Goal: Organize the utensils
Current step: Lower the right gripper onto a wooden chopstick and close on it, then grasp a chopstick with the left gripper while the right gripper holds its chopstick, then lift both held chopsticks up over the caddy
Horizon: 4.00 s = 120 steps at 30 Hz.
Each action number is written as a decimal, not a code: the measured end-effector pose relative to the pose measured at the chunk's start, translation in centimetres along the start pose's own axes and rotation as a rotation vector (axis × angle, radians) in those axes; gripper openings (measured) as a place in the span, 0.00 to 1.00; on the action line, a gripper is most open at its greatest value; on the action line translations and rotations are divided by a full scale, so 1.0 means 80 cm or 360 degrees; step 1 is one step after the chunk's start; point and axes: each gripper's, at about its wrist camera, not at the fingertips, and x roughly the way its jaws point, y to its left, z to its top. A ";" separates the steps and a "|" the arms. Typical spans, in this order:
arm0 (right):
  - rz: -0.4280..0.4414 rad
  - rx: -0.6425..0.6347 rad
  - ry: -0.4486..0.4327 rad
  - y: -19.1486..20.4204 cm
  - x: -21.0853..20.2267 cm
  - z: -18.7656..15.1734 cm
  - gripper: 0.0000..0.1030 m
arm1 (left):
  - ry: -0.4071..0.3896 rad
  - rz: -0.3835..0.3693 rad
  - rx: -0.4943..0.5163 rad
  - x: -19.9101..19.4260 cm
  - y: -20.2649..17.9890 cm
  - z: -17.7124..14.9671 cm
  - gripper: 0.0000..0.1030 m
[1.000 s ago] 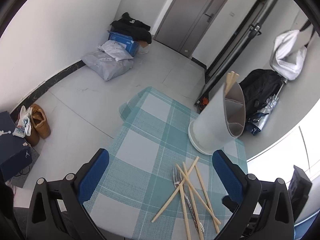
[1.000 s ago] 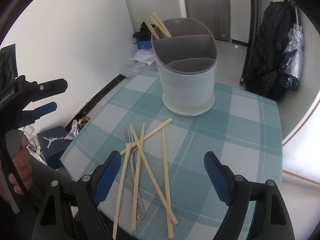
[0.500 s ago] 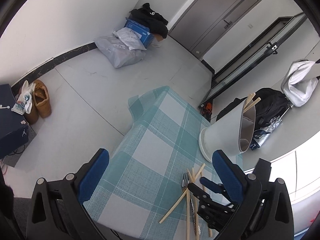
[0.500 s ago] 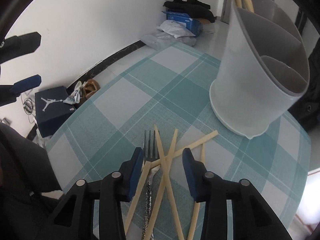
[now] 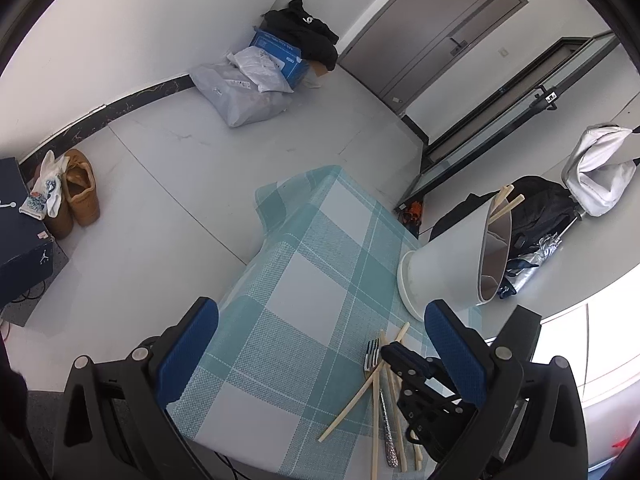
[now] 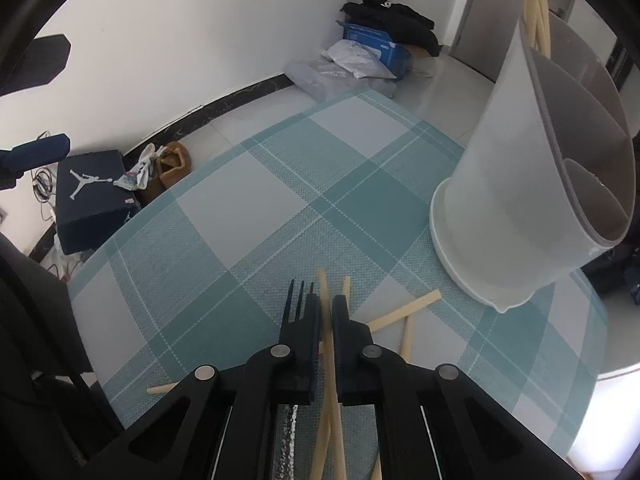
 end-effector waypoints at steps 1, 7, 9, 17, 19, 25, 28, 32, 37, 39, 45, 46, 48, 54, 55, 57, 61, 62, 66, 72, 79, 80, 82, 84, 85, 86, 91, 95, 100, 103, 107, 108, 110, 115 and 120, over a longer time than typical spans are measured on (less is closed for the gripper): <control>-0.0003 0.0013 -0.0014 -0.003 -0.002 -0.001 0.05 | 0.0001 0.0004 0.0007 0.001 -0.002 -0.001 0.98; 0.0040 0.0208 -0.0100 -0.035 -0.026 -0.009 0.05 | 0.0044 0.0031 0.0111 0.010 -0.019 -0.012 0.98; 0.0073 0.0298 -0.0152 -0.050 -0.041 -0.012 0.04 | 0.0091 0.0057 0.0156 0.017 -0.025 -0.019 0.98; 0.0232 0.0657 -0.0323 -0.110 -0.094 -0.042 0.04 | 0.0332 0.0074 0.0431 0.040 -0.061 -0.066 0.98; 0.0272 0.0740 -0.0363 -0.124 -0.102 -0.054 0.04 | 0.0372 0.0099 0.0523 0.045 -0.074 -0.081 0.98; 0.0315 0.0895 -0.0467 -0.159 -0.116 -0.074 0.04 | 0.0567 0.0153 0.0680 0.068 -0.099 -0.123 0.98; 0.0285 0.0968 -0.0496 -0.172 -0.119 -0.086 0.04 | 0.0596 0.0248 0.0744 0.077 -0.106 -0.137 0.98; 0.0272 0.1000 -0.0517 -0.182 -0.122 -0.093 0.05 | 0.0607 0.0344 0.0772 0.081 -0.106 -0.149 0.98; 0.0258 0.0978 -0.0557 -0.185 -0.131 -0.095 0.05 | 0.0622 0.0428 0.0844 0.087 -0.109 -0.157 0.88; 0.0275 0.0987 -0.0563 -0.185 -0.132 -0.097 0.05 | 0.0640 0.0428 0.0853 0.090 -0.111 -0.158 0.84; 0.0288 0.1001 -0.0588 -0.187 -0.138 -0.099 0.05 | 0.0647 0.0524 0.0933 0.095 -0.112 -0.160 0.67; 0.0287 0.1004 -0.0588 -0.187 -0.138 -0.100 0.05 | 0.0645 0.0524 0.0938 0.096 -0.113 -0.159 0.63; 0.0291 0.1017 -0.0586 -0.188 -0.138 -0.100 0.05 | 0.0649 0.0513 0.0933 0.098 -0.114 -0.155 0.61; 0.0293 0.1046 -0.0605 -0.189 -0.141 -0.100 0.05 | 0.0651 0.0542 0.0907 0.116 -0.117 -0.139 0.61; 0.0296 0.1044 -0.0610 -0.190 -0.142 -0.099 0.05 | 0.0649 0.0541 0.0900 0.119 -0.118 -0.135 0.57; 0.0290 0.1034 -0.0617 -0.188 -0.143 -0.099 0.05 | 0.0645 0.0552 0.0893 0.120 -0.120 -0.134 0.51; 0.0297 0.1041 -0.0613 -0.189 -0.143 -0.099 0.05 | 0.0634 0.0582 0.0853 0.127 -0.121 -0.125 0.34; 0.0300 0.1045 -0.0614 -0.190 -0.143 -0.099 0.05 | 0.0631 0.0590 0.0838 0.130 -0.121 -0.123 0.32; 0.0304 0.1050 -0.0621 -0.192 -0.144 -0.097 0.05 | 0.0624 0.0625 0.0841 0.136 -0.126 -0.120 0.19; 0.0302 0.1056 -0.0619 -0.192 -0.144 -0.096 0.05 | 0.0624 0.0649 0.0802 0.143 -0.132 -0.115 0.07; 0.0289 0.1046 -0.0618 -0.189 -0.144 -0.097 0.05 | 0.0547 0.0561 0.0683 0.129 -0.128 -0.100 0.03; 0.0287 0.1045 -0.0618 -0.189 -0.144 -0.097 0.05 | 0.0537 0.0552 0.0670 0.127 -0.129 -0.098 0.03; 0.0282 0.1042 -0.0618 -0.188 -0.144 -0.097 0.05 | 0.0502 0.0515 0.0651 0.121 -0.127 -0.091 0.03; 0.0277 0.1035 -0.0621 -0.187 -0.145 -0.097 0.05 | 0.0455 0.0486 0.0643 0.112 -0.131 -0.088 0.03; 0.0273 0.1031 -0.0624 -0.186 -0.145 -0.097 0.05 | 0.0422 0.0457 0.0635 0.105 -0.133 -0.086 0.03; 0.0269 0.1029 -0.0627 -0.185 -0.146 -0.097 0.05 | 0.0394 0.0428 0.0629 0.101 -0.135 -0.083 0.03; 0.0254 0.0989 -0.0683 -0.179 -0.157 -0.101 0.05 | 0.0171 0.0282 0.0637 0.064 -0.151 -0.067 0.03; 0.0213 0.0937 -0.0732 -0.168 -0.170 -0.105 0.05 | -0.0005 0.0166 0.0651 0.033 -0.164 -0.061 0.03; 0.0158 0.0872 -0.0759 -0.153 -0.180 -0.104 0.04 | -0.0186 0.0057 0.0616 0.004 -0.167 -0.052 0.03; 0.0133 0.0858 -0.0775 -0.148 -0.188 -0.103 0.04 | -0.0268 0.0010 0.0582 -0.011 -0.169 -0.047 0.03; 0.0111 0.0872 -0.0811 -0.148 -0.200 -0.104 0.04 | -0.0339 -0.0043 0.0571 -0.029 -0.177 -0.043 0.03; 0.0110 0.0887 -0.0820 -0.149 -0.203 -0.105 0.04 | -0.0363 -0.0055 0.0579 -0.035 -0.181 -0.042 0.03; 0.0107 0.0910 -0.0837 -0.152 -0.209 -0.106 0.04 | -0.0402 -0.0071 0.0607 -0.043 -0.189 -0.041 0.03; 0.0095 0.0934 -0.0887 -0.156 -0.226 -0.104 0.04 | -0.0458 -0.0128 0.0608 -0.057 -0.203 -0.030 0.03; 0.0090 0.0923 -0.0921 -0.161 -0.243 -0.096 0.04 | -0.0493 -0.0152 0.0551 -0.062 -0.209 -0.014 0.03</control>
